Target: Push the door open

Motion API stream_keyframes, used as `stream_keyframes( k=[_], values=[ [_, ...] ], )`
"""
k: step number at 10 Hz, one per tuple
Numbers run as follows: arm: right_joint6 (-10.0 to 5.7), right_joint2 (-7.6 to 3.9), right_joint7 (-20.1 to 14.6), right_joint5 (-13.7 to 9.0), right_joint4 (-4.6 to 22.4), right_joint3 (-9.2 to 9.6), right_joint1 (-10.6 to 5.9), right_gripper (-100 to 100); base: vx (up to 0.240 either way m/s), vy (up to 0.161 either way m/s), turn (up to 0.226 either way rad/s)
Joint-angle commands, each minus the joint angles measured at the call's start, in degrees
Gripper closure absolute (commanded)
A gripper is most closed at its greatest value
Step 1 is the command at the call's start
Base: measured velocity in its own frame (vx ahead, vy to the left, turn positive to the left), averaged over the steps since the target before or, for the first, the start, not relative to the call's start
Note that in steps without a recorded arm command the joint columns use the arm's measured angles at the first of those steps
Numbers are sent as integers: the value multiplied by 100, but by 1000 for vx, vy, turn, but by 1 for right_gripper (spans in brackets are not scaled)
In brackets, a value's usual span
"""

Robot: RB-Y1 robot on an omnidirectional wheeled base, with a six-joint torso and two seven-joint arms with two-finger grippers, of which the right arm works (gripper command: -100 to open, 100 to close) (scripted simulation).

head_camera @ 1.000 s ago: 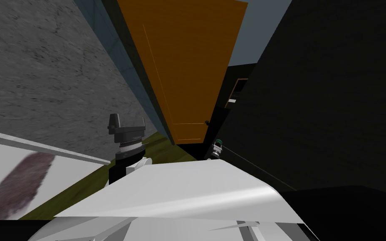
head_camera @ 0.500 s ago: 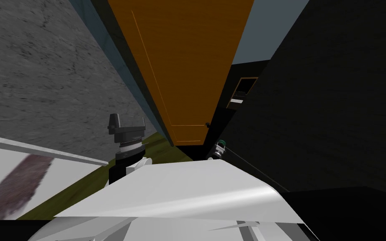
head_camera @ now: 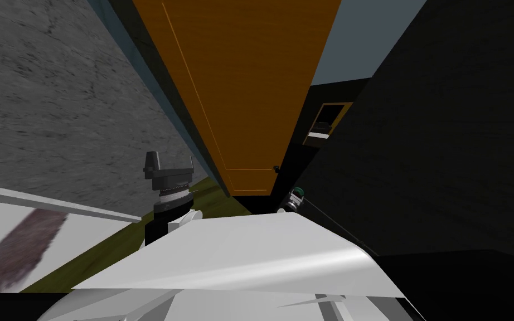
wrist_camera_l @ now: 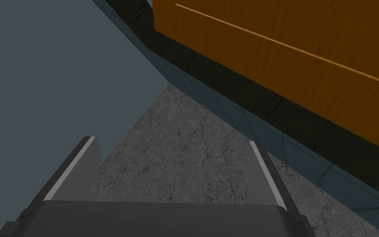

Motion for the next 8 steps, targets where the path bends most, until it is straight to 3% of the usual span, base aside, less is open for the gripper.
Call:
stream_keyframes(
  k=[1, 3, 4, 8],
  values=[
    [-113, -14, 75, -83, -95, -176, 46, 100, 100, -62, 18],
    [-143, 3, 96, -126, -79, -244, 27, 100, 81, -46, 11],
    [-201, 44, 137, -209, -46, -375, -9, 100, 85, -60, 32],
    [-307, 139, 212, -362, 14, -616, -75, 100, 108, -57, 21]
  ],
)
